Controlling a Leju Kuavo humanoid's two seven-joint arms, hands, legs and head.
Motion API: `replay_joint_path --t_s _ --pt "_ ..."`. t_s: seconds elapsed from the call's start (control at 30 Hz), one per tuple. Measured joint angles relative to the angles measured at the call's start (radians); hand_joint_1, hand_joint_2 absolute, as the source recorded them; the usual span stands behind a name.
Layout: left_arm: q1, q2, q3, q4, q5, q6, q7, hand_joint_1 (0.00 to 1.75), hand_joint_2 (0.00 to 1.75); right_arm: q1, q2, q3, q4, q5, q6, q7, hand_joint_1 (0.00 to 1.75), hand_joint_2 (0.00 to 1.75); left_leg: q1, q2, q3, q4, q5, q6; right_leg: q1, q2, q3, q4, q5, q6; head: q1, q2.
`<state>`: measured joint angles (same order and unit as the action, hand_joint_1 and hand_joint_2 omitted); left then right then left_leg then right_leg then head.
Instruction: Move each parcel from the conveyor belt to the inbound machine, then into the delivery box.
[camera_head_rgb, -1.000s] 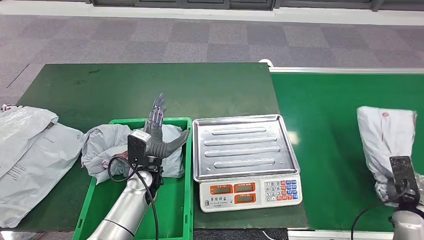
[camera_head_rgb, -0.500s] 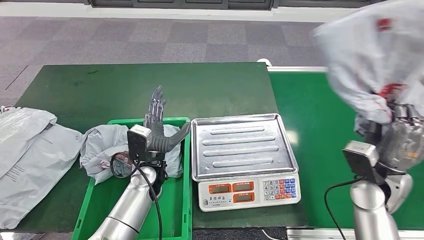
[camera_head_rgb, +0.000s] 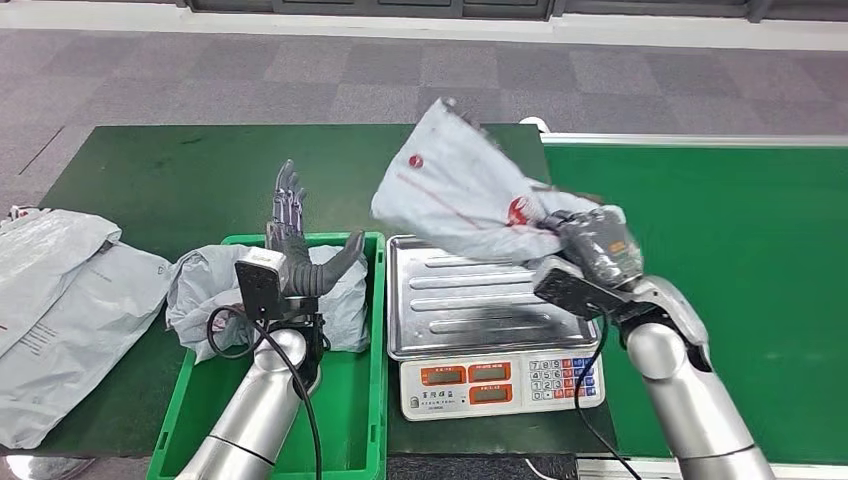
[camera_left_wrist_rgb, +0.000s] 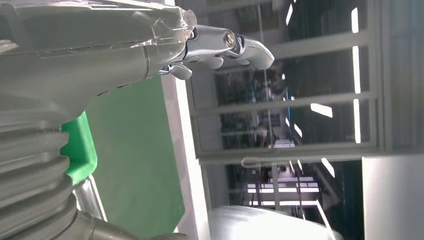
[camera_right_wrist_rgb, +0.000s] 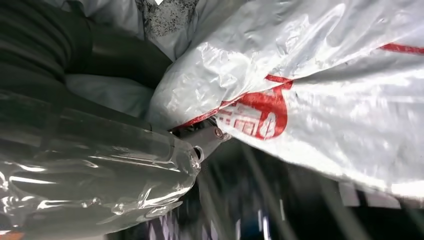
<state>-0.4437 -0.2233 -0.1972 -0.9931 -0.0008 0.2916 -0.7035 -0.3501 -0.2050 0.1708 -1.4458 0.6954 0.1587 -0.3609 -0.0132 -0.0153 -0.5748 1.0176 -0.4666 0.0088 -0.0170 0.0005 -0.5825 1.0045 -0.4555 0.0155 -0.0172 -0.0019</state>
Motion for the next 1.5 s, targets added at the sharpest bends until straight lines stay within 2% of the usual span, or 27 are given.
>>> replay_joint_path --t_s 0.1,0.2,0.33,0.53,0.57,0.67,0.7,0.77,0.83,1.07,1.33,1.5 --pt "0.0 -0.002 0.0 -0.002 0.0 0.008 0.0 0.0 1.75 -0.052 -0.024 0.089 0.119 -0.026 0.117 0.055 1.75 1.75 0.0 0.0 0.0 0.0 0.0 0.0 0.0 0.0 0.0 0.0 0.0 0.0 0.0 0.0" --pt "0.0 -0.003 -0.001 -0.001 0.001 0.017 0.0 0.0 1.75 -0.102 -0.056 0.154 0.213 -0.084 0.192 0.109 1.75 1.75 0.0 0.0 0.0 0.0 0.0 0.0 0.0 0.0 -0.001 0.0 0.0 0.0 0.0 0.0" --pt "0.0 -0.003 -0.002 -0.001 0.005 0.025 0.0 0.0 1.75 -0.152 -0.093 0.207 0.284 -0.121 0.213 0.132 1.75 1.75 0.0 0.0 0.0 0.0 0.0 0.0 0.0 0.001 -0.001 0.0 0.0 0.0 0.0 0.0" --pt "-0.001 -0.003 -0.002 0.001 0.005 0.026 0.0 0.0 1.75 -0.185 -0.111 0.231 0.333 -0.127 0.216 0.137 1.75 1.75 0.0 0.0 0.0 0.0 0.0 0.0 0.0 0.001 -0.001 0.0 0.001 0.0 0.0 0.0" --pt "-0.001 -0.003 -0.002 0.002 0.006 0.026 0.0 0.0 1.75 -0.191 -0.114 0.236 0.338 -0.133 0.222 0.139 1.47 1.75 0.0 0.0 0.0 0.0 0.0 0.0 0.0 0.001 -0.001 0.0 0.001 0.0 0.0 0.0" --pt "-0.001 -0.003 -0.002 0.005 0.01 0.028 0.0 0.0 1.75 -0.215 -0.126 0.258 0.356 -0.196 0.262 0.126 0.17 1.75 0.0 0.001 0.0 0.001 0.0 0.0 0.0 0.001 -0.001 0.0 0.001 0.0 0.0 0.0" --pt "-0.001 -0.003 -0.003 0.005 0.011 0.029 0.0 0.0 1.75 -0.221 -0.13 0.263 0.362 -0.248 0.286 0.107 0.0 1.75 0.0 0.001 0.0 0.001 0.001 0.0 0.0 0.001 -0.001 0.0 0.002 0.0 0.0 0.0" --pt "-0.001 -0.003 -0.003 0.005 0.014 0.03 0.0 0.0 1.75 -0.225 -0.133 0.266 0.37 -0.377 0.325 0.056 0.0 1.75 0.0 0.001 0.0 0.001 0.001 0.001 0.0 0.001 -0.001 0.0 0.002 0.001 0.0 0.0" --pt "0.0 -0.003 -0.004 0.004 0.017 0.034 0.0 0.0 1.75 -0.222 -0.132 0.266 0.371 -0.489 0.317 0.001 0.0 1.75 0.0 0.001 0.0 0.001 0.001 0.001 0.0 0.002 -0.001 0.0 0.002 0.001 0.0 0.0" --pt "0.021 -0.002 -0.006 -0.014 0.023 0.04 0.0 0.0 1.75 -0.172 -0.115 0.243 0.287 -0.698 0.125 -0.117 0.0 1.75 0.0 0.001 -0.001 0.0 0.001 0.001 0.0 0.002 -0.002 0.0 0.002 0.0 0.0 0.0" --pt "0.024 -0.002 -0.007 -0.02 0.023 0.035 0.0 0.0 1.75 -0.104 -0.085 0.175 0.186 -0.779 0.106 -0.179 0.0 1.75 0.0 0.001 -0.001 0.0 0.001 0.001 0.0 0.002 -0.002 0.0 0.002 0.001 0.0 0.0" --pt "0.024 -0.002 -0.009 -0.02 0.023 0.034 0.0 0.0 1.75 -0.072 -0.075 0.136 0.137 -0.794 0.095 -0.19 0.0 1.75 0.0 0.001 -0.001 0.0 0.001 0.001 0.0 0.002 -0.002 0.0 0.002 0.001 0.0 0.0"
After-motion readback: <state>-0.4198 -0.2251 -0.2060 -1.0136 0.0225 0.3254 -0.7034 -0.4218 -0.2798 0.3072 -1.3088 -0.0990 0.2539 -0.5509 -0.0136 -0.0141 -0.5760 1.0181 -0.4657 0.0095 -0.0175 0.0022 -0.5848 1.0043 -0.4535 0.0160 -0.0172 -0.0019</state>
